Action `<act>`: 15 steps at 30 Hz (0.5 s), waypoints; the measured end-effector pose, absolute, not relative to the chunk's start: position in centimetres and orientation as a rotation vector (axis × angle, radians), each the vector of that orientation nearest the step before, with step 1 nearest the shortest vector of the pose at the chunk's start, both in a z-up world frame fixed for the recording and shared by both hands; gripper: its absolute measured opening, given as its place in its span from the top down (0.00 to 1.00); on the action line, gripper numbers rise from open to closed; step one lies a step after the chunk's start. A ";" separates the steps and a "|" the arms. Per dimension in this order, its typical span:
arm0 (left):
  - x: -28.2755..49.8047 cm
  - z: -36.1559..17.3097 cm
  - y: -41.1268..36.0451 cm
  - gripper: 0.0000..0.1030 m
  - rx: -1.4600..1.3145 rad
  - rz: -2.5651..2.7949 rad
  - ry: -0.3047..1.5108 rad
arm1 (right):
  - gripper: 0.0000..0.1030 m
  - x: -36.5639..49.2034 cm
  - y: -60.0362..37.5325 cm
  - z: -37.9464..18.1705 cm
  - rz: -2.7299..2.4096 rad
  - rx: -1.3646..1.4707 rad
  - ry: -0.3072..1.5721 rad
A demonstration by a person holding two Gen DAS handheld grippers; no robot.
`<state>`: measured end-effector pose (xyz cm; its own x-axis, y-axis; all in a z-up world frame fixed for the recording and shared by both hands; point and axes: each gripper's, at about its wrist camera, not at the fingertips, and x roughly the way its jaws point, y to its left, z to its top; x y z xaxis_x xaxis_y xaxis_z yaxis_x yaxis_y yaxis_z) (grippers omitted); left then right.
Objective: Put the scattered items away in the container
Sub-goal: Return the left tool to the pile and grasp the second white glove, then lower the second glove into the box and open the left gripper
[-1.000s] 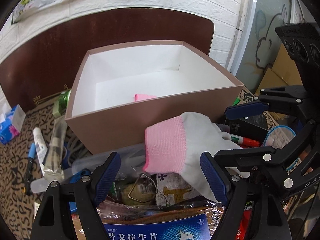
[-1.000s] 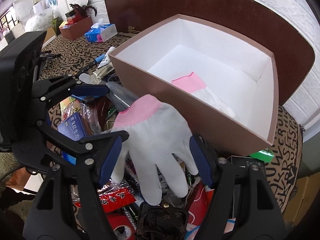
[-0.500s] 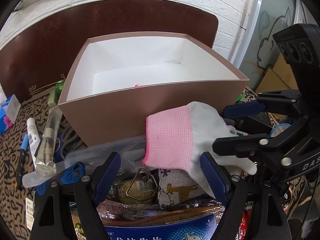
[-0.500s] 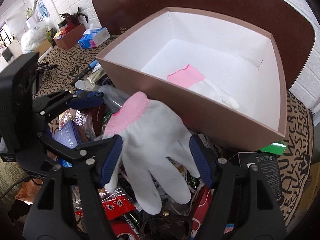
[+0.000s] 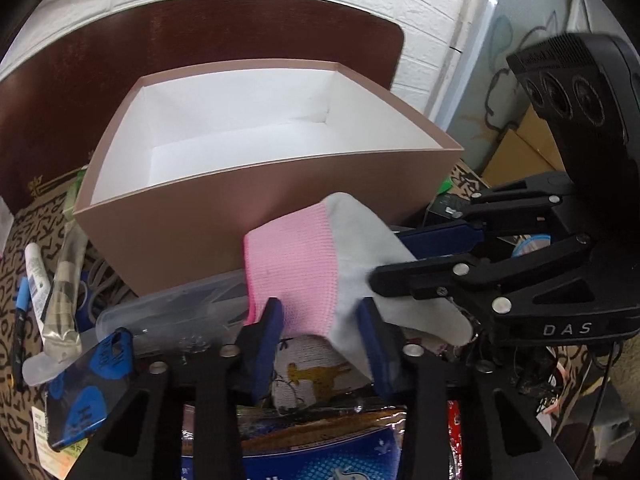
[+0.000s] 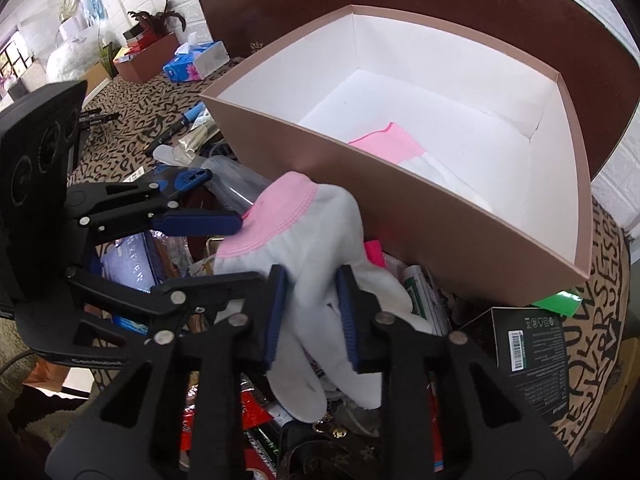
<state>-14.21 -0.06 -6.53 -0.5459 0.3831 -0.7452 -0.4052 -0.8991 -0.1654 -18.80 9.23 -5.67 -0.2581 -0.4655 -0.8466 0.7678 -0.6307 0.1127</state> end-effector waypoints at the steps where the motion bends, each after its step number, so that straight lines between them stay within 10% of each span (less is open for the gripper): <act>1: -14.1 -6.4 0.2 0.75 -1.151 2.426 0.049 | 0.82 -18.6 9.2 -5.5 -1.969 1.163 0.426; 15: -13.4 -4.1 -0.4 0.93 -1.046 2.449 -0.018 | 0.92 -16.0 9.0 -2.2 -2.002 1.042 0.462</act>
<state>-13.41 -0.42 -4.13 -0.5963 0.4288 -0.6786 -0.4187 -0.8874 -0.1928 -16.04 8.96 -2.16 -0.3279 -0.4943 -0.8051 0.7972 -0.6021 0.0450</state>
